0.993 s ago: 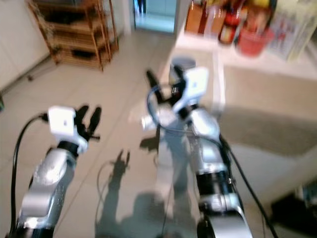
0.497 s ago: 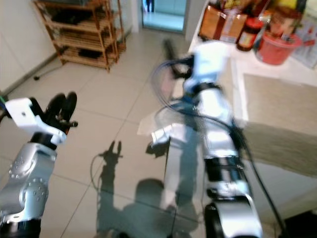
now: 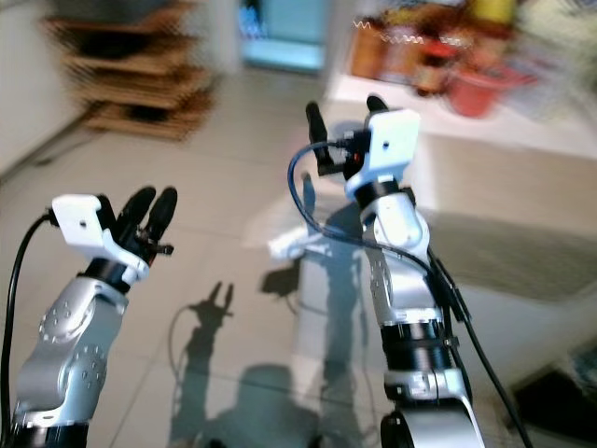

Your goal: Setting the table

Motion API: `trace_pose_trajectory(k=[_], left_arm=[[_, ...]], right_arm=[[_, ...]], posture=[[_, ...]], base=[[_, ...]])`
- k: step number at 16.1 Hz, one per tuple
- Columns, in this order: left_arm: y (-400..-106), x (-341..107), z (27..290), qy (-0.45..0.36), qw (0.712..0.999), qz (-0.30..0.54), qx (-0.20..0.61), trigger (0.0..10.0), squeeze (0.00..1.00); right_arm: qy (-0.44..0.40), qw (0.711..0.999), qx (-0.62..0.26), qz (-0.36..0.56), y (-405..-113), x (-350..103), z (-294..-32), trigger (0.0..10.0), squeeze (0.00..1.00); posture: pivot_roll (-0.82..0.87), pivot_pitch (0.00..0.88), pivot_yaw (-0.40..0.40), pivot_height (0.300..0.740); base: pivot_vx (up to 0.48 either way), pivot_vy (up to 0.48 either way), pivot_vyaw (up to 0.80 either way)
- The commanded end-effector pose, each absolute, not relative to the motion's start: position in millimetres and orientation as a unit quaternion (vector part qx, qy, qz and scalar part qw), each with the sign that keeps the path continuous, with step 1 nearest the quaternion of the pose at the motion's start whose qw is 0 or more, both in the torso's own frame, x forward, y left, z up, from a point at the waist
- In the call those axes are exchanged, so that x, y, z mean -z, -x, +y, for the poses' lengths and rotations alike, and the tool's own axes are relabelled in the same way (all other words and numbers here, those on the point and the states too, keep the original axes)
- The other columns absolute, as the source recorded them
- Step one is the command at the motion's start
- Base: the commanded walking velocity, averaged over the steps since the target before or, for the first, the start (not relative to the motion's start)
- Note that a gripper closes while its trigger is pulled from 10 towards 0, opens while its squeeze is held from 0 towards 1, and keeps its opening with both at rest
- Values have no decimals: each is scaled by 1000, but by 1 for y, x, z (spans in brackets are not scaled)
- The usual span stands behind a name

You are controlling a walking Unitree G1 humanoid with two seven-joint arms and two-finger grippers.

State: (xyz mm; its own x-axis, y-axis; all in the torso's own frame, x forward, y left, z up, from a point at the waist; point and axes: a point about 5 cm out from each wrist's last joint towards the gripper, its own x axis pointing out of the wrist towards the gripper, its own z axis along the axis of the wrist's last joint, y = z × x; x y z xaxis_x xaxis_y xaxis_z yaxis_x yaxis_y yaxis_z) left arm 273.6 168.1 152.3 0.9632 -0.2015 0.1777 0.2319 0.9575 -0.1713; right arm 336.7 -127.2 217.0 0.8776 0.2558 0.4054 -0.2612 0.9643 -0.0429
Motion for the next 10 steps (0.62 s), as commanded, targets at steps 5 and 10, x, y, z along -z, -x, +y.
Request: trace_pose_trajectory(k=[5, 10], left_arm=[[-278, -154, 166, 80, 986, -85, 118, 10000, 0], [-275, -150, 163, 76, 987, -82, 113, 10000, 0]], right_arm=[[2, 962, -175, -212, -336, -225, -131, 10000, 0], [122, 965, 234, 2, -325, -160, -305, 10000, 0]], posture=[[-94, 32, 5, 740], [-103, 54, -28, 740]], base=[[0, 0, -480], [0, 0, 0]])
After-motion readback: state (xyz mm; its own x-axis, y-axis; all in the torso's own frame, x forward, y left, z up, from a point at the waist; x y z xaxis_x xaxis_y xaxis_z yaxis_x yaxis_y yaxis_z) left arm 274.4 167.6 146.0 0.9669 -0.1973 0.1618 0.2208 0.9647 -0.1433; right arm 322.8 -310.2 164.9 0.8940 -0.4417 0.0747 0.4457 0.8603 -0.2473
